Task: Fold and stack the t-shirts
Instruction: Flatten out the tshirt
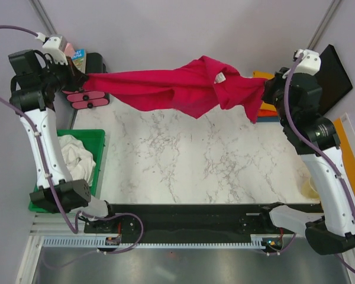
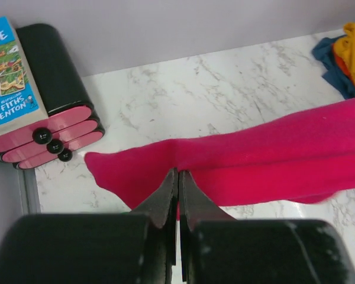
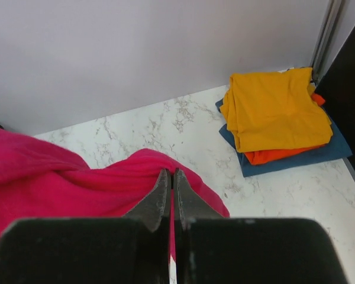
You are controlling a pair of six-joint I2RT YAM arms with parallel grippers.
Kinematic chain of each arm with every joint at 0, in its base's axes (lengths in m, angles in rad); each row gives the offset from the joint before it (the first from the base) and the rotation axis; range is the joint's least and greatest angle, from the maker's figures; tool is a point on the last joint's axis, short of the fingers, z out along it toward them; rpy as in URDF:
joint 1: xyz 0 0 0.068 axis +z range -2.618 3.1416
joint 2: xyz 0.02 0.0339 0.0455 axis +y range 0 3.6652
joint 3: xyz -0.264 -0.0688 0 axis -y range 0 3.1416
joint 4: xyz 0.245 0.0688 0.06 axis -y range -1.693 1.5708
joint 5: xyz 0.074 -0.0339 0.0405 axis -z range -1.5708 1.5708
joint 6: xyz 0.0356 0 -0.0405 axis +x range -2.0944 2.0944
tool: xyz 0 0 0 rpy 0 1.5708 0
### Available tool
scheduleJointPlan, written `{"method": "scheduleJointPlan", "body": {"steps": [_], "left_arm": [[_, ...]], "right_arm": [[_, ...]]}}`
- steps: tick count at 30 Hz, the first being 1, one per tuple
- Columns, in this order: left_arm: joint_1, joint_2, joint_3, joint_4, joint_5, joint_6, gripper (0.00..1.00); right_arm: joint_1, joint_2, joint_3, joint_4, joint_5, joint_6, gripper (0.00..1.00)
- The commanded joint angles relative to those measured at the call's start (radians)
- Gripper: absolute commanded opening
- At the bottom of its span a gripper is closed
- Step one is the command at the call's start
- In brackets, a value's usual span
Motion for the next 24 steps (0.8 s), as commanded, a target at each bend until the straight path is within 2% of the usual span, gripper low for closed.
{"method": "scheduleJointPlan", "body": {"steps": [1,3,7,12,16,20,24], "left_arm": [[0.01,-0.091,-0.095,-0.024,0.042,0.011,0.02],[0.007,-0.127,-0.144,-0.033,0.082,0.019,0.02],[-0.001,-0.2,-0.217,-0.082,0.156,0.096,0.02],[-0.001,-0.335,-0.295,-0.088,0.214,0.129,0.02],[-0.019,-0.26,-0.306,-0.093,0.181,0.098,0.02],[-0.088,-0.145,-0.378,-0.074,0.106,0.123,0.02],[-0.156,-0.064,-0.41,-0.045,0.015,0.164,0.02]], "right_arm": [[-0.019,-0.049,-0.027,0.004,0.077,-0.03,0.0],[-0.019,-0.002,0.017,-0.078,0.081,-0.047,0.0],[-0.002,-0.07,-0.045,-0.05,0.033,-0.042,0.0],[-0.002,-0.112,-0.067,-0.06,0.051,-0.056,0.0],[-0.003,-0.029,-0.104,-0.054,0.058,-0.032,0.0],[-0.005,0.061,-0.186,0.01,0.016,0.005,0.0],[-0.006,0.134,-0.168,0.053,-0.022,0.017,0.0]]}}
